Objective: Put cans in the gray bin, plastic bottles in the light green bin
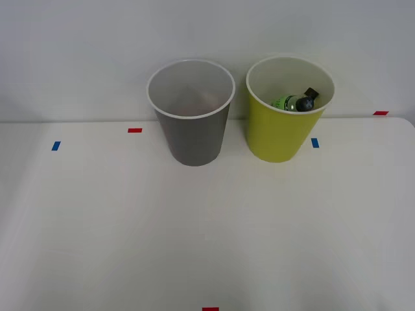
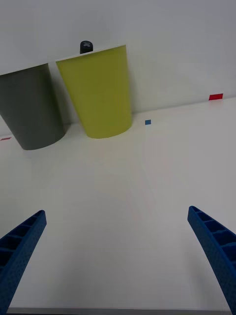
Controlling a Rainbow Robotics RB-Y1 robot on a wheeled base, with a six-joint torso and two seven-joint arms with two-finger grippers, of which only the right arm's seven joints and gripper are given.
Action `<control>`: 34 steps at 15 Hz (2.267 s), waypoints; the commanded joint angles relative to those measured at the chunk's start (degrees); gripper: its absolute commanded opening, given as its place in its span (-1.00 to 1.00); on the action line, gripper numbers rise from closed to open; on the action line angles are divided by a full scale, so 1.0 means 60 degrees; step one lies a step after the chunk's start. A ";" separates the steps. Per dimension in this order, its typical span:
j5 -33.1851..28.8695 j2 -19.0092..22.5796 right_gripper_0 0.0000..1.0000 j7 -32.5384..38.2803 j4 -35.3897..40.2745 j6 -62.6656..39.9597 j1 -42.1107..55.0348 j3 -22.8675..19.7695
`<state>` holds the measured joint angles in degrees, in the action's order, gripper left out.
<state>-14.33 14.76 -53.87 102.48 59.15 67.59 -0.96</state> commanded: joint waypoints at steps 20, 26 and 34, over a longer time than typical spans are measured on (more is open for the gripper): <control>0.0001 0.0001 1.00 -0.0001 0.0000 0.0001 -0.0001 -0.0001; 0.0001 0.0001 1.00 -0.0001 0.0000 0.0001 -0.0001 -0.0001; 0.0001 0.0001 1.00 -0.0001 0.0000 0.0001 -0.0001 -0.0001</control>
<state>-14.33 14.77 -53.87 102.48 59.15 67.59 -0.97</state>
